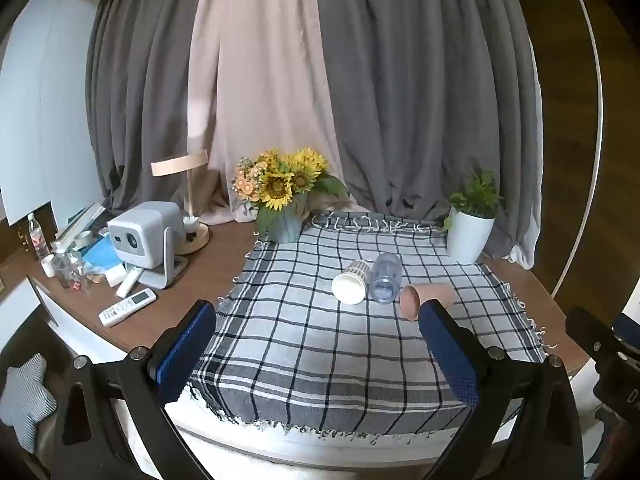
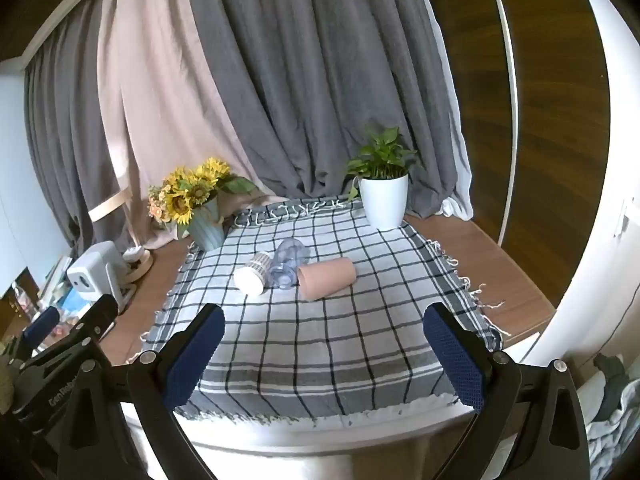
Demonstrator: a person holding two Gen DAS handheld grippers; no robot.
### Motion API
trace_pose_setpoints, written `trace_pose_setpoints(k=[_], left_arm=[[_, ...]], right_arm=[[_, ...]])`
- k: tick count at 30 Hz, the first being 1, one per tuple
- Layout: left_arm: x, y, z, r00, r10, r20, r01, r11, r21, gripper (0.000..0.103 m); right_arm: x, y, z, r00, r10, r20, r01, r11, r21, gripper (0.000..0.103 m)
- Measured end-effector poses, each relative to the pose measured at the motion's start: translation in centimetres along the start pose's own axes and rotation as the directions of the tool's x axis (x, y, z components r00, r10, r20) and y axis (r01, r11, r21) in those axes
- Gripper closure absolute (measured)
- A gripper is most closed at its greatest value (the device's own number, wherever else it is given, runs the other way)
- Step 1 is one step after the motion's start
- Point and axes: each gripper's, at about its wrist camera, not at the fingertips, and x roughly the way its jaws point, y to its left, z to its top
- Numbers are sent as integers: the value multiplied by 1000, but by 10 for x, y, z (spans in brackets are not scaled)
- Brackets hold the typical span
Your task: Flip cup upside down
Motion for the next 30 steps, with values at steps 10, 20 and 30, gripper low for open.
trace_pose_setpoints(k=[10,20,30], left_arm=[[0,3,5,1000,-9,11,9,1000,-19,0],[0,0,9,1000,-16,15,17,1000,-22,0],[3,-1,12,999,-35,8,35,999,-26,0]], right_arm=[[1,2,0,1000,3,-2,-3,1000,7,3],[3,2,3,1000,2,3,-2,1000,11,3],[2,2,3,1000,2,5,-2,1000,15,3]])
